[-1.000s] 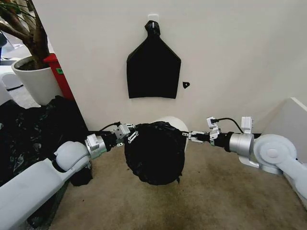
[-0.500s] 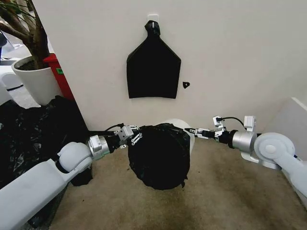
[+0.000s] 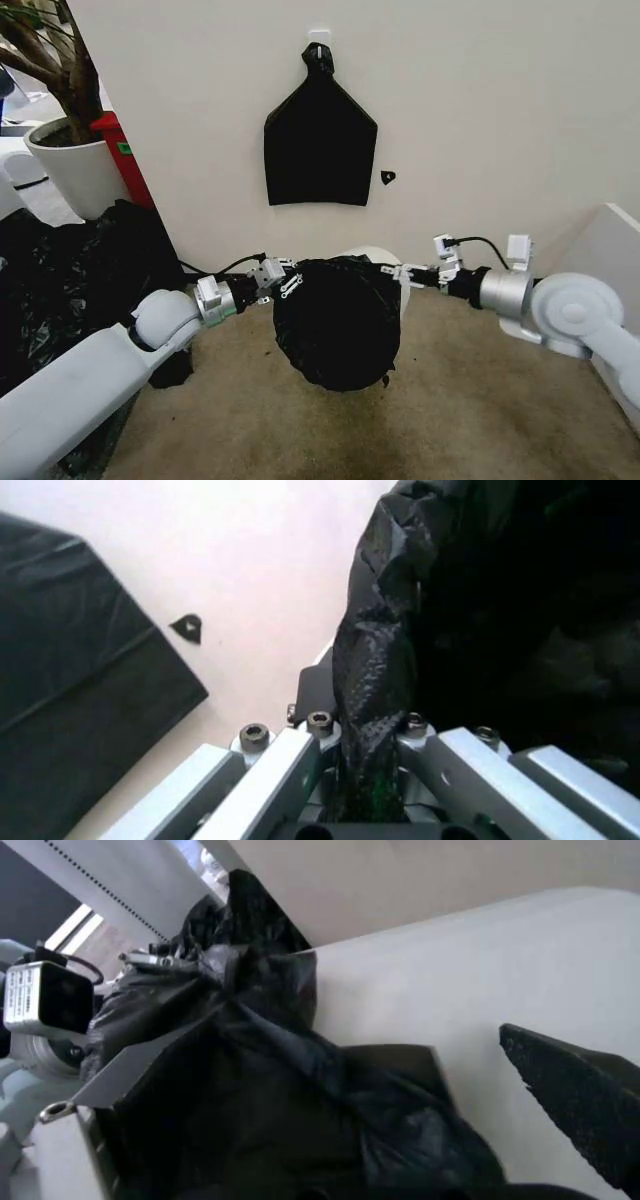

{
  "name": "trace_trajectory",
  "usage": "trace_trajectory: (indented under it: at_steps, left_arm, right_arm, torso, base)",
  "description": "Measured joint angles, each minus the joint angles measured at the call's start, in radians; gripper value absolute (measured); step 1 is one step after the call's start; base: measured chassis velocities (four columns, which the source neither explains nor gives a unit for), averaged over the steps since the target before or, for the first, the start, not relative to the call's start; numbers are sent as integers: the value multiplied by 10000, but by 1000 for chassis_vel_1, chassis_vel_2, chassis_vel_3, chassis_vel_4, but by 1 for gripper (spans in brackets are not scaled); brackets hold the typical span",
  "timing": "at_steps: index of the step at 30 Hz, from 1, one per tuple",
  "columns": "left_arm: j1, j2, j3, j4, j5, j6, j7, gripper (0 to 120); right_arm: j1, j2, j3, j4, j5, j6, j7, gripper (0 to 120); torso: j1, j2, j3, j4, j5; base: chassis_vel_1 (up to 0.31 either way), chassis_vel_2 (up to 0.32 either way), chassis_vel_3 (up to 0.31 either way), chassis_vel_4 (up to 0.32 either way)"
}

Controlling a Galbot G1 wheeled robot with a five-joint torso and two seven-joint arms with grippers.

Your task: Place the garbage bag over the trash bin.

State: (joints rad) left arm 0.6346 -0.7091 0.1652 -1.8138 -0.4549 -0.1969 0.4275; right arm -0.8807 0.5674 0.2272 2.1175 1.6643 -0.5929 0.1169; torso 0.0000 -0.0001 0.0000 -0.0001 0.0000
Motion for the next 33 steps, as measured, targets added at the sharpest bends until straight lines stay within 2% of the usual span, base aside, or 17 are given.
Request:
trace_trajectory:
  at_steps: [10, 27, 31, 33]
  left_arm:
    - [-313, -126, 353, 39, 225, -136, 134, 1]
    - [-360, -110, 418, -101, 226, -218, 147, 1]
    - [-310, -117, 396, -77, -81, -150, 59, 1]
    - [-254, -113, 368, -76, -589, 53, -61, 1]
  right_arm:
    - [39, 43, 61, -436, -25, -49, 104, 100]
    - [1, -42, 149, -1157, -215, -83, -294, 100]
    - [-54, -134, 198, -937, -158, -82, -290, 100]
    - [-90, -174, 233, -790, -110, -50, -290, 100]
  torso:
    - [0, 0, 0, 1, 2]
    - [0, 0, 0, 1, 2]
    - [0, 0, 0, 1, -1]
    - [0, 0, 0, 1, 0]
  base:
    - [0, 0, 0, 0]
    - [0, 0, 0, 0]
    - [0, 0, 0, 0]
    - [0, 0, 0, 0]
